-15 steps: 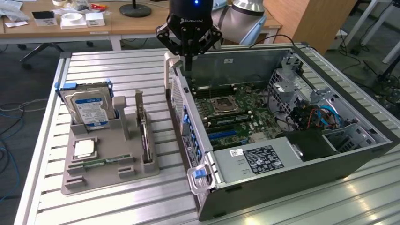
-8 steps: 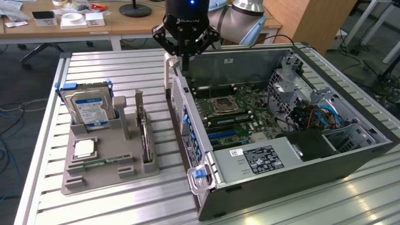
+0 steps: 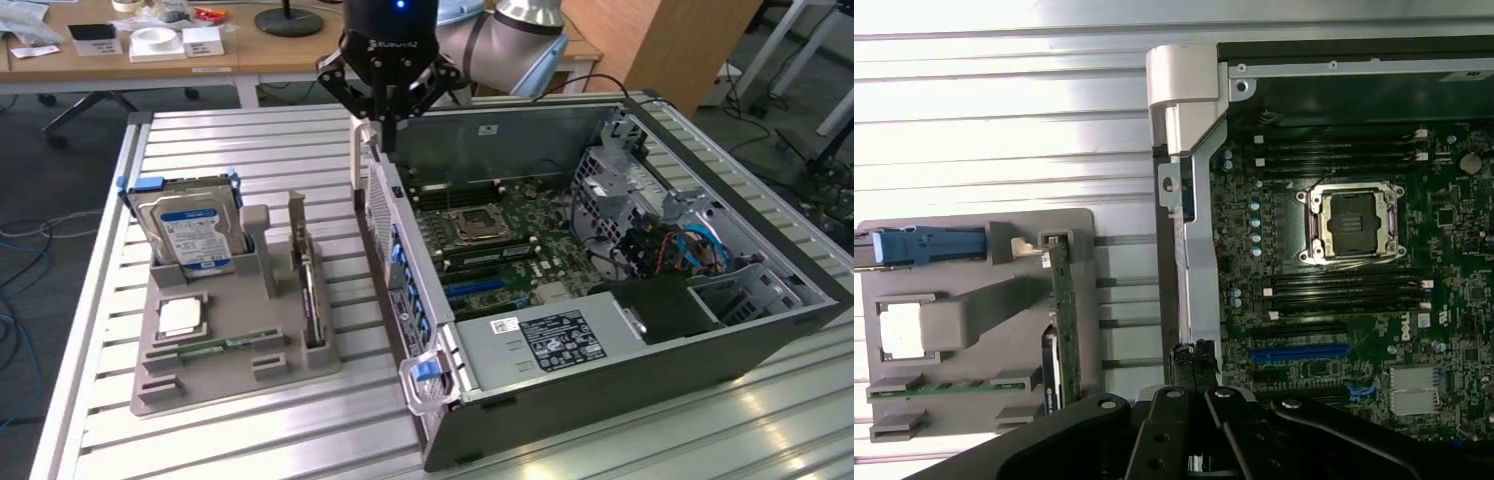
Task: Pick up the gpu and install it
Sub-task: 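Reach for the gpu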
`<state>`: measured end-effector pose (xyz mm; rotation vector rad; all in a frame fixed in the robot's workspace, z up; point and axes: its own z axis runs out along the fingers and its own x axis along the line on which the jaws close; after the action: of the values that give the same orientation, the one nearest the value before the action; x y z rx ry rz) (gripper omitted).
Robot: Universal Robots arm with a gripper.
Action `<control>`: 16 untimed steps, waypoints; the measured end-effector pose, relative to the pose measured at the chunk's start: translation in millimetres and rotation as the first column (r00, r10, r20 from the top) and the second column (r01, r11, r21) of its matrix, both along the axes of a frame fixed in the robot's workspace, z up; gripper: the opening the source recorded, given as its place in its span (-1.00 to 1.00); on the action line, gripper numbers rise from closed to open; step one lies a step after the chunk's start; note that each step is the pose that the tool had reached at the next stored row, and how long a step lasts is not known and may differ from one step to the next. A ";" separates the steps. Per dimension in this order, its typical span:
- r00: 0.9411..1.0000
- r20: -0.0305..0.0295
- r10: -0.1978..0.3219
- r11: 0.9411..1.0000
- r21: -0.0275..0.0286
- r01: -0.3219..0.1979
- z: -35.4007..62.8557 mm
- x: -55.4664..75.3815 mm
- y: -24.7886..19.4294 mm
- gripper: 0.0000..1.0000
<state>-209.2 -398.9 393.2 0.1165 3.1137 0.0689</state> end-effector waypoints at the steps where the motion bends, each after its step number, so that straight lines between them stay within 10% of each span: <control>1: 1.000 0.000 0.000 1.000 0.000 0.000 0.0 -0.9 0.0 -0.79; 16: 1.000 0.000 0.000 1.000 0.000 0.000 0.0 -14.5 0.0 -0.79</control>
<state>-223.7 -398.9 393.1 0.1165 3.1137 0.0688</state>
